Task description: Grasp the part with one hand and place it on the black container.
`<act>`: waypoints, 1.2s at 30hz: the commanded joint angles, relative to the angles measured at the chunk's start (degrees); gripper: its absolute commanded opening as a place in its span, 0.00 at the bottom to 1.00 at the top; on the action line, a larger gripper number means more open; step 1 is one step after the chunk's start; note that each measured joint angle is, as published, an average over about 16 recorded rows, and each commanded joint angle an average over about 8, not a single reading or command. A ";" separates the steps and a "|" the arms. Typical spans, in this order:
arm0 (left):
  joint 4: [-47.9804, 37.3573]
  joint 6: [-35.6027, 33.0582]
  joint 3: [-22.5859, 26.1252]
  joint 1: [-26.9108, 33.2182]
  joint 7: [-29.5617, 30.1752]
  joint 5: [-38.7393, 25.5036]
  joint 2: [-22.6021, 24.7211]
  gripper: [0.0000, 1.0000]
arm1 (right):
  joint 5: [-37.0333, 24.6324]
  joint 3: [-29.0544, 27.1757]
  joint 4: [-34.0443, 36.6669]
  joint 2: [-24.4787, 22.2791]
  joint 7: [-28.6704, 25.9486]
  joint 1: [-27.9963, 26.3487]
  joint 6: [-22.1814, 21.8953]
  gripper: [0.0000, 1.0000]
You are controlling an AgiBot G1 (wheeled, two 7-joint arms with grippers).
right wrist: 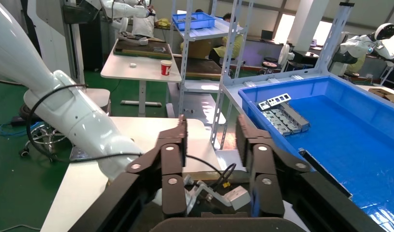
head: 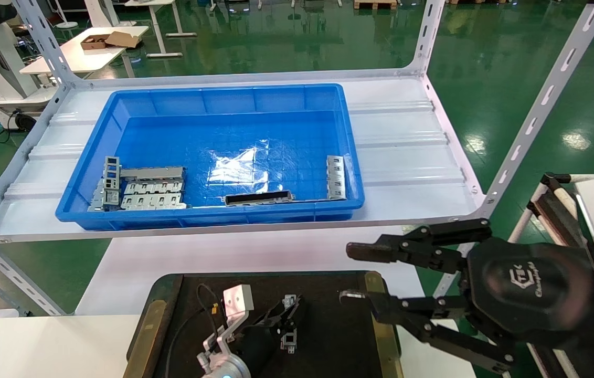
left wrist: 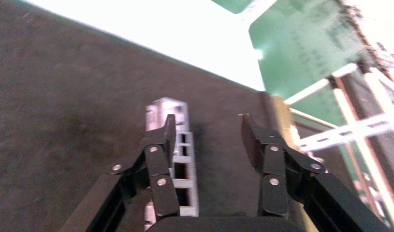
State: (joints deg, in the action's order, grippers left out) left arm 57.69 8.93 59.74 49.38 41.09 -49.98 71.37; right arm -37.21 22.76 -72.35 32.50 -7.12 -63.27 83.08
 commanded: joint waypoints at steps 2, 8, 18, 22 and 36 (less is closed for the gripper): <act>3.44 -2.26 -0.92 -0.58 -0.03 -1.75 -2.49 1.00 | 0.00 0.00 0.00 0.00 0.00 0.00 0.00 1.00; 10.44 -10.44 -3.89 -1.62 -2.15 -4.93 -9.57 1.00 | 0.00 0.00 0.00 0.00 0.00 0.00 0.00 1.00; 15.22 -26.93 -11.44 -2.45 -10.57 -5.31 -18.31 1.00 | 0.00 0.01 0.00 0.00 0.00 0.00 0.00 1.00; 15.08 -34.11 -15.16 -2.70 -15.71 -3.34 -20.87 1.00 | 0.00 0.01 0.00 0.00 0.00 0.00 0.00 1.00; 10.51 -55.09 -26.23 -3.77 -33.10 5.92 -27.31 1.00 | 0.01 0.01 0.00 0.00 0.01 0.00 0.00 1.00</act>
State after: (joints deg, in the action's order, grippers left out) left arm 68.66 -45.71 33.95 45.71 8.76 -44.38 44.07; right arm -37.20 22.77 -72.35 32.49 -7.11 -63.28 83.07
